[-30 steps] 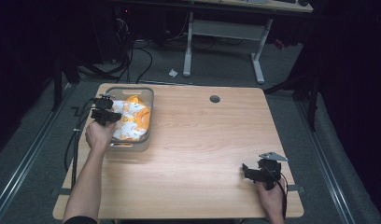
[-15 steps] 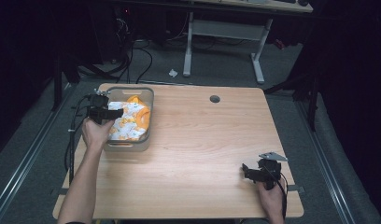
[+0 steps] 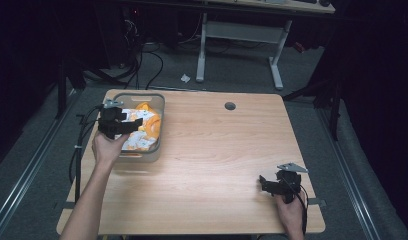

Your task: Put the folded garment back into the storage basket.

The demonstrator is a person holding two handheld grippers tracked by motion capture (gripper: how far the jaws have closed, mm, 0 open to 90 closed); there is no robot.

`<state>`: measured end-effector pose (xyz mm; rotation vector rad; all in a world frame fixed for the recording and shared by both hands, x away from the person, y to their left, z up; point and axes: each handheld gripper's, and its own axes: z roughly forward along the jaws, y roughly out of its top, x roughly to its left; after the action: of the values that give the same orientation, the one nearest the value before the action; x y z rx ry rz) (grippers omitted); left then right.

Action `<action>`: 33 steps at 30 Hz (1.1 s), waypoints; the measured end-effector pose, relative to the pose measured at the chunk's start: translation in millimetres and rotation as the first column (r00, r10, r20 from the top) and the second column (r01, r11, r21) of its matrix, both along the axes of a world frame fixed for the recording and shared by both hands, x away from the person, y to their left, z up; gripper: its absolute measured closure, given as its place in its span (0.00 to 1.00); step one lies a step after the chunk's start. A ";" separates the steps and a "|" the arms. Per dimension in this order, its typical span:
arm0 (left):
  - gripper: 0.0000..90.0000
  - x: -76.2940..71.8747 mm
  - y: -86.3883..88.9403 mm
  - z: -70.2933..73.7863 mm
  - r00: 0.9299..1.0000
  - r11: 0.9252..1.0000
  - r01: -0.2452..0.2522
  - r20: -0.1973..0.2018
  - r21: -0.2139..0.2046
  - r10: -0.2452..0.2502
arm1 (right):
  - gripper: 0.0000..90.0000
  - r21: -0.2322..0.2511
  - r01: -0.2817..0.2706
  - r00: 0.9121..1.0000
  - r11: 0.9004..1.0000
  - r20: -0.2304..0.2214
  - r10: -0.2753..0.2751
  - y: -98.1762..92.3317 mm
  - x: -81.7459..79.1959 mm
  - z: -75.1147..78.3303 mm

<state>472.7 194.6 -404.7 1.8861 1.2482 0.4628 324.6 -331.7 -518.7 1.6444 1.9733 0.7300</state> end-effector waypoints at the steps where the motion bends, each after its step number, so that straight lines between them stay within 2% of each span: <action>1: 0.36 -2.0 -1.3 0.4 1.000 1.000 0.005 0.005 -0.006 -0.005 | 0.08 0.001 0.001 1.000 1.000 0.000 -0.001 0.1 0.0 0.0; 7: 0.35 -18.4 -11.7 1.3 0.999 0.999 0.025 0.034 -0.042 -0.024 | 0.08 0.000 0.001 1.000 1.000 0.000 -0.001 0.1 0.0 0.0; 11: 0.34 -28.7 -18.3 0.9 0.997 0.999 0.040 0.062 -0.036 -0.038 | 0.08 0.000 0.002 1.000 1.000 0.000 -0.002 0.2 0.1 0.0; 21: 0.34 -50.8 -34.0 -3.0 0.992 0.993 0.107 0.075 -0.043 -0.103 | 0.08 0.000 0.002 1.000 1.000 0.000 -0.002 0.2 0.1 0.0; 23: 0.33 -54.2 -36.4 -3.9 0.991 0.993 0.116 0.074 -0.034 -0.113 | 0.08 0.000 0.002 1.000 1.000 0.000 -0.002 0.2 0.1 0.0; 33: 0.32 -68.6 -38.4 -6.7 0.989 0.989 0.136 0.072 -0.054 -0.132 | 0.08 0.000 0.002 1.000 1.000 0.000 -0.002 0.2 0.1 0.0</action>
<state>404.1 156.2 -411.4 1.8746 1.0711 0.4112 324.7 -331.5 -518.7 1.6464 1.9710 0.7289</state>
